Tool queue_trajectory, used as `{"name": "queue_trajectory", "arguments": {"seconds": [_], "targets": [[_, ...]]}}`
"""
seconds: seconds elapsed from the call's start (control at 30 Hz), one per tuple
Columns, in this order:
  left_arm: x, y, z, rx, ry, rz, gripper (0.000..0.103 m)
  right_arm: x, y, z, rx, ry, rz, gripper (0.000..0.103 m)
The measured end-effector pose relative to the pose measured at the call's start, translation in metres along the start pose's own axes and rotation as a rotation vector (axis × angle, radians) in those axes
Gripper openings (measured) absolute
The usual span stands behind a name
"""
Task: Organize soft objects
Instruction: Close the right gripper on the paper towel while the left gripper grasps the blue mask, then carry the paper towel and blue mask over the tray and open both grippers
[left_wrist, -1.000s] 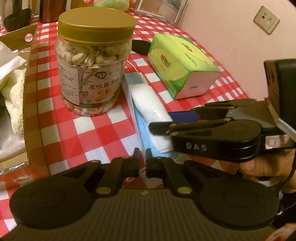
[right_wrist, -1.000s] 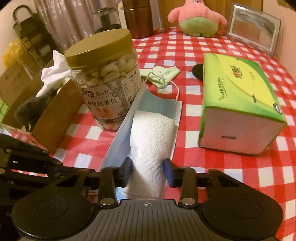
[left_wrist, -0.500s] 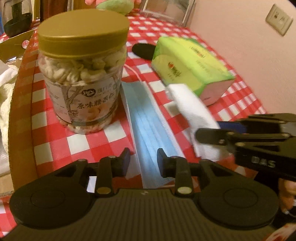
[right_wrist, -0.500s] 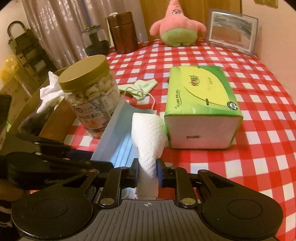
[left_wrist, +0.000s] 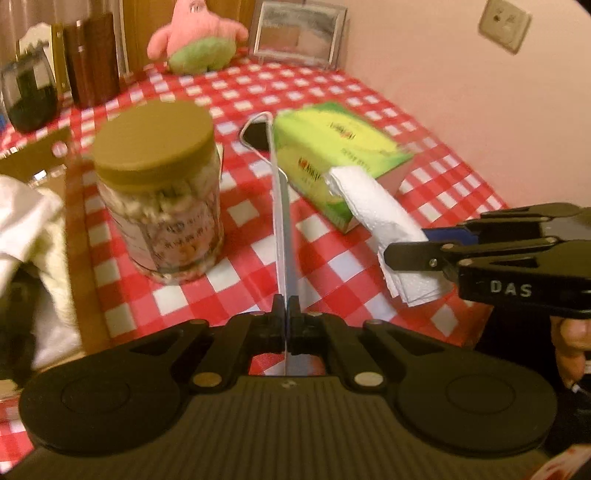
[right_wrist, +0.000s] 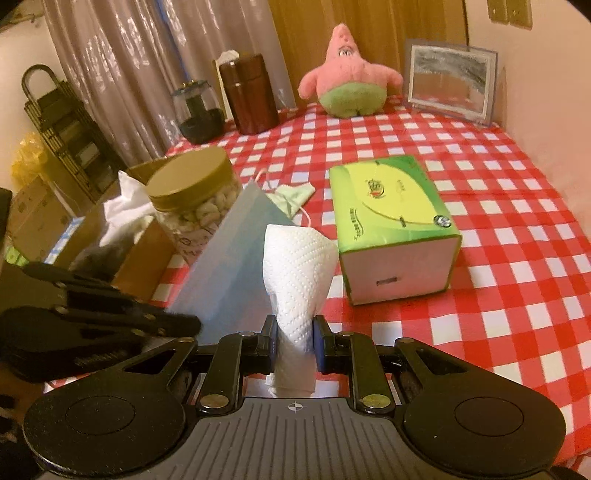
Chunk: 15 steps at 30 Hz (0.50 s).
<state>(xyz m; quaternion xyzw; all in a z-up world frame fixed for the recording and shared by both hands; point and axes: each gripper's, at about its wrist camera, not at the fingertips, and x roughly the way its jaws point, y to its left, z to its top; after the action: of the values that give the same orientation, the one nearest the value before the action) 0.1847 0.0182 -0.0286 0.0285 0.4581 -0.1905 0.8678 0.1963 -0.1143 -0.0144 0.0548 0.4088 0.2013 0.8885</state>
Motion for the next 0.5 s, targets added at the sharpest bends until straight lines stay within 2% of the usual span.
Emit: {"name": "queue_trajectory", "arguments": {"seconds": [0.27,0.5], "targets": [[-0.067,-0.005,0.004,0.004,-0.093,0.016,0.000,-0.032,0.011,0.002,0.003,-0.048,0.018,0.020],[-0.120,0.011,0.008,-0.030,-0.170,0.069,0.000,-0.049,0.038,0.020,-0.038,-0.090,0.079,0.020]]}}
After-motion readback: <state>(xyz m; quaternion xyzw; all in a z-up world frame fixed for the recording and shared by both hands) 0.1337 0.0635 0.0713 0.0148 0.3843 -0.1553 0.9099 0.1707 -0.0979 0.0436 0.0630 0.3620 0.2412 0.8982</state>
